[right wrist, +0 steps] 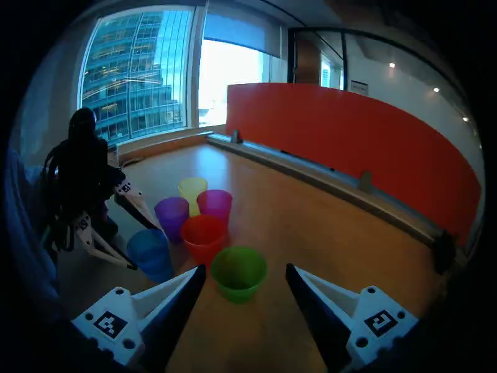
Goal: Pour water
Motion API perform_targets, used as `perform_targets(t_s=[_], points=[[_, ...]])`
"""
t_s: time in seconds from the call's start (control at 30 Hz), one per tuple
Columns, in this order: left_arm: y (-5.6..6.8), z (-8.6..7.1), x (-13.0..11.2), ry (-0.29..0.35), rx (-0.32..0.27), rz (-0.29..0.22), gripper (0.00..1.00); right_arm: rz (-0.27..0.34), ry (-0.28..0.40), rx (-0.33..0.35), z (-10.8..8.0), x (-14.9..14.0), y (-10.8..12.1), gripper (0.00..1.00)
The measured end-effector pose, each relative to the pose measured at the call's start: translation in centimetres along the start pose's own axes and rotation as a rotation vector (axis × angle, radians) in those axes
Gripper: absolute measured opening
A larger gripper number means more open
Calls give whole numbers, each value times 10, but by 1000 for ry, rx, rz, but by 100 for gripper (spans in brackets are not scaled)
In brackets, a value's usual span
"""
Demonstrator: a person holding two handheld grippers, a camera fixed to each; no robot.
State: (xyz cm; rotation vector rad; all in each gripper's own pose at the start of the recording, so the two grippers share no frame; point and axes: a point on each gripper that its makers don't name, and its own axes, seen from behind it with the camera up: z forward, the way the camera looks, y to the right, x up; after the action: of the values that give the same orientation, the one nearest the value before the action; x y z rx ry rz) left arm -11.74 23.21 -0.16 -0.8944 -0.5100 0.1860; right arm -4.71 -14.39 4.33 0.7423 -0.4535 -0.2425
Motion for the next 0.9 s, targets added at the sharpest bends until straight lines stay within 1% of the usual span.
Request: perform_targets(t_s=[0.17,0.37,0.53,0.6,0.67,0.73,0.9], points=[[1,5,3,-14,-4,22,98,4,2,3,2,0,1,99],[5,9,1,-39,-14,37,98,6,3,2,2,-2,2,99],[7,11,1,-48,-15,48,98,7,4,-3,0,-3,5,99],[7,12,0,-53,-15,51,97,8,4,-4,-1,-4,5,99],[7,13,-2,-61,-16,55,89,8,3,-5,-1,-4,5,99],[6,13,-3,-65,-13,58,87,9,3,-4,-1,-5,6,99],[6,11,-2,-72,-17,56,87,11,1,2,0,-6,4,99]])
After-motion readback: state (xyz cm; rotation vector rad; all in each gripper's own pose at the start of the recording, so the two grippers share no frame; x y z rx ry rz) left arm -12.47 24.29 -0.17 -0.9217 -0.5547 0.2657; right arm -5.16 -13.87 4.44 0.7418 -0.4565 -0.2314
